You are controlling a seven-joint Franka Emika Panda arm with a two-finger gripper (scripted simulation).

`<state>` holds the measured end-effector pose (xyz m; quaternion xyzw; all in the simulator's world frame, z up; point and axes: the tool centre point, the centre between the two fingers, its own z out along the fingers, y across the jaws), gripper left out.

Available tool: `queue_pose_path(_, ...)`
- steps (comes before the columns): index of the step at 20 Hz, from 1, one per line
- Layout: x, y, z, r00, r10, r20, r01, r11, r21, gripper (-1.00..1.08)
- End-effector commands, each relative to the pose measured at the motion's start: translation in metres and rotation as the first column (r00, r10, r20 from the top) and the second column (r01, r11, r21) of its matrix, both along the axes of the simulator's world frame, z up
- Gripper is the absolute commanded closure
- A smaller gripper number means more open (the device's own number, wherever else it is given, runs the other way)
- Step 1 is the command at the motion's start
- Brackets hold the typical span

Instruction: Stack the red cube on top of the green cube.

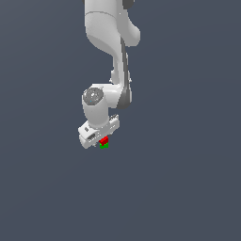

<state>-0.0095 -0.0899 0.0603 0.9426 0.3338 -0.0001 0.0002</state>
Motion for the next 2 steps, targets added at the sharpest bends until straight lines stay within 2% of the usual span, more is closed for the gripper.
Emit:
queue_pose_path(1, 0.0001, 0.0000, 0.0000, 1.000, 0.000, 0.000, 0.000, 1.000, 0.000, -0.92)
queue_pose_path(2, 0.0001, 0.0000, 0.0000, 1.000, 0.000, 0.000, 0.000, 1.000, 0.000, -0.92)
